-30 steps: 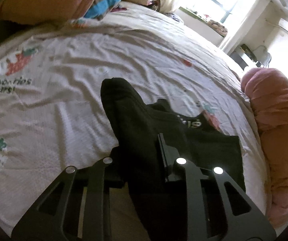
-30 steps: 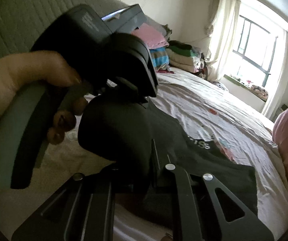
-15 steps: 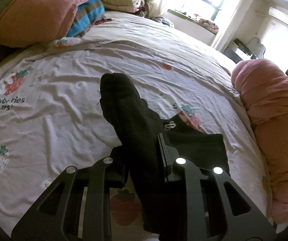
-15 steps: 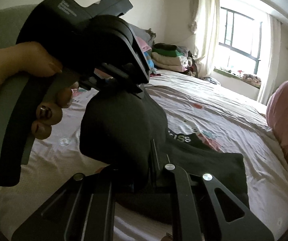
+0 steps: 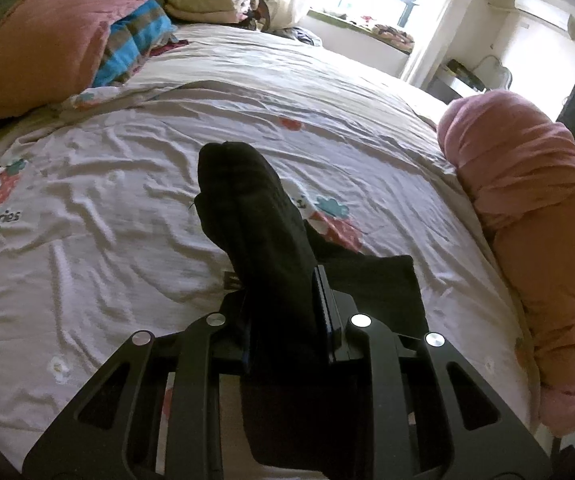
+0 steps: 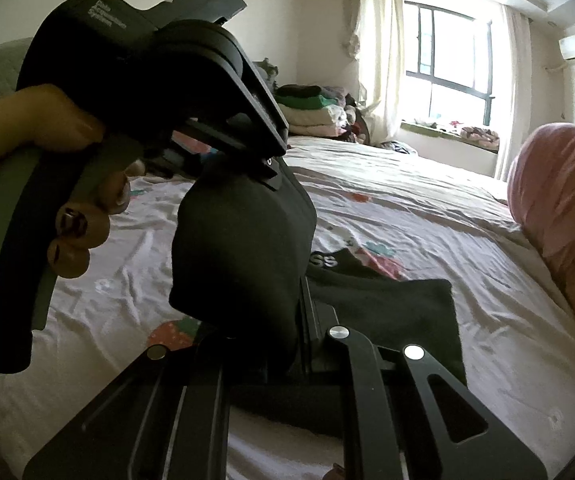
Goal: Fold small clothes
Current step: 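Lift the gripped side edge with the left tool and fold it inward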
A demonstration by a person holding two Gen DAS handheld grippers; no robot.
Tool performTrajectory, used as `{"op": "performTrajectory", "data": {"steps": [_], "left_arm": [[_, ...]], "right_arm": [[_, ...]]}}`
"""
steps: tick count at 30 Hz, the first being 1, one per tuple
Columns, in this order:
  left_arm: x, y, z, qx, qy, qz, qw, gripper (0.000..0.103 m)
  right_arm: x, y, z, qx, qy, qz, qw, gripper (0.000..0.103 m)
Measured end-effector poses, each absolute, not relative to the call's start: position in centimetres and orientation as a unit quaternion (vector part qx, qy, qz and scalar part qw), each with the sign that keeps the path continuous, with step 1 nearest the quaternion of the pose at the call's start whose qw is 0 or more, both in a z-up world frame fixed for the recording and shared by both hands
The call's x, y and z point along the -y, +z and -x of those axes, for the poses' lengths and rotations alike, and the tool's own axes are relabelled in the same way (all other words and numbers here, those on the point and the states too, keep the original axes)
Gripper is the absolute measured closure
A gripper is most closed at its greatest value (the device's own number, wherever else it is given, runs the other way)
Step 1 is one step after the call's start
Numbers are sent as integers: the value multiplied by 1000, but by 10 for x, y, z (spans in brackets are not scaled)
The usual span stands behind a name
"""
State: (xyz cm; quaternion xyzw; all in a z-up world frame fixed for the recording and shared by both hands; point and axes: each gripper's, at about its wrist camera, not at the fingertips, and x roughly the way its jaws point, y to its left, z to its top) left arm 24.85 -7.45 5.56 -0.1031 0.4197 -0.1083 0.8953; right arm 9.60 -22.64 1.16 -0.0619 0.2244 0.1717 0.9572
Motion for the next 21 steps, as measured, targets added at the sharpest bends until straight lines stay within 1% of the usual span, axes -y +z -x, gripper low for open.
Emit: {"op": "performTrajectory", "data": {"steps": [13,21], "left_arm": [[119,36,-252,-442,-128,62,886,86],[133,24,-254,-451,-130,44,882,86]], "right_arm": [[267,-10,-101,-268,153,11,951,93],[284,-24,-108,-296,159,-36,941,93]]}}
